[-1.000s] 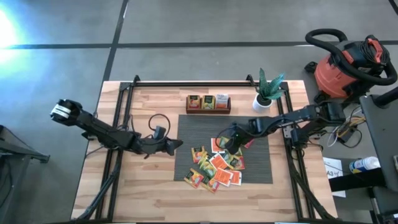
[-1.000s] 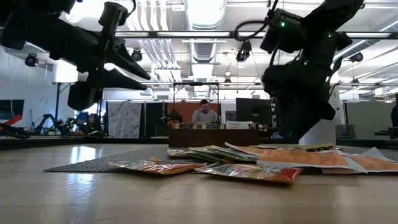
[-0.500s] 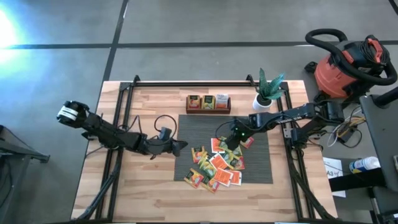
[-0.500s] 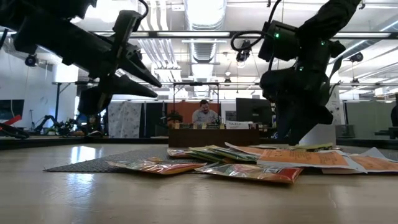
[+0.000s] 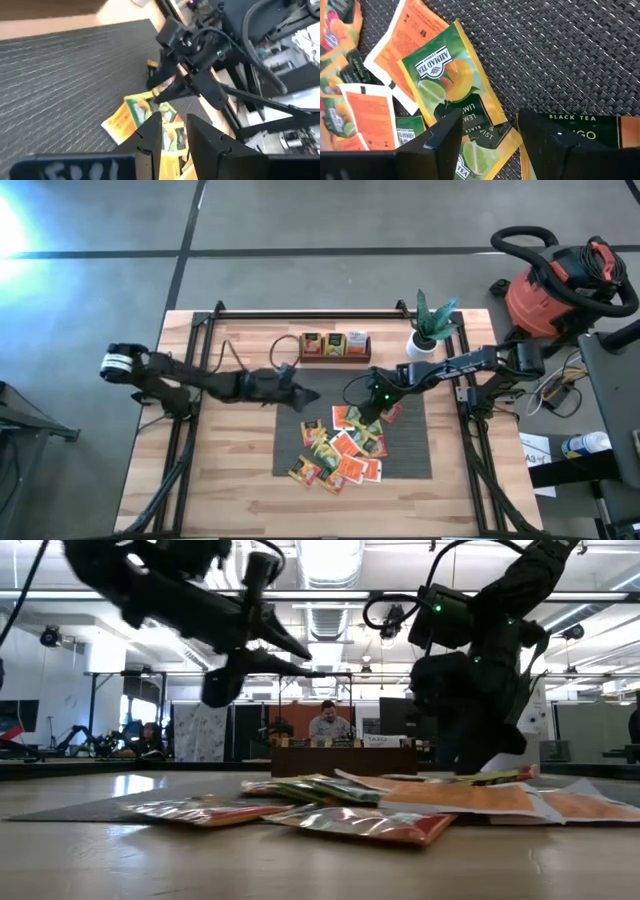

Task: Pick & Place Tea
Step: Put the yellow tea bag into the middle section of the wooden organizer

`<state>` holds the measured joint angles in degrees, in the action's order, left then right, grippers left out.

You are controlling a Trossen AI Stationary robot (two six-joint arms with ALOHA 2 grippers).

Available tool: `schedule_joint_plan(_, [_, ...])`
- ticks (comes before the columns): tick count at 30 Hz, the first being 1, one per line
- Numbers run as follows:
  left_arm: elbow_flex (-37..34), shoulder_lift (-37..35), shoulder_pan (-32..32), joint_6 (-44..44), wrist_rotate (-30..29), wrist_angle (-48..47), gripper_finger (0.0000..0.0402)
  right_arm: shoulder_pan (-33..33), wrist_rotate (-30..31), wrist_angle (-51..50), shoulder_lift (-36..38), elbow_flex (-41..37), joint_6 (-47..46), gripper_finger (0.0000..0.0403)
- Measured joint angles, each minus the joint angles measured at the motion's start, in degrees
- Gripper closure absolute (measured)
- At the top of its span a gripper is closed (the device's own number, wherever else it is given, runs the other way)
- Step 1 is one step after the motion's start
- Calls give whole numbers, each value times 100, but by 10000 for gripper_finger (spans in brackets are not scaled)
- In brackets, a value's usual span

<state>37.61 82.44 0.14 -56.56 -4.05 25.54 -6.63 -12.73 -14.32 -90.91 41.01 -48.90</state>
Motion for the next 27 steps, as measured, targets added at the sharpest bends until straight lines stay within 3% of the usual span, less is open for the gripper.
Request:
schedule_joint_plan(8, [839, 1115, 119, 415, 819, -592, 317, 2, -2, 129, 0, -2, -134, 209])
schedule_joint_plan(18, [1779, 2364, 120, 476, 1569, -544, 317, 11, -118, 150, 2, -2, -175, 209])
schedule_joint_plan(27, [2396, 3036, 64, 774, 1832, -634, 317, 31, -446, 166, 2, 0, -197, 209])
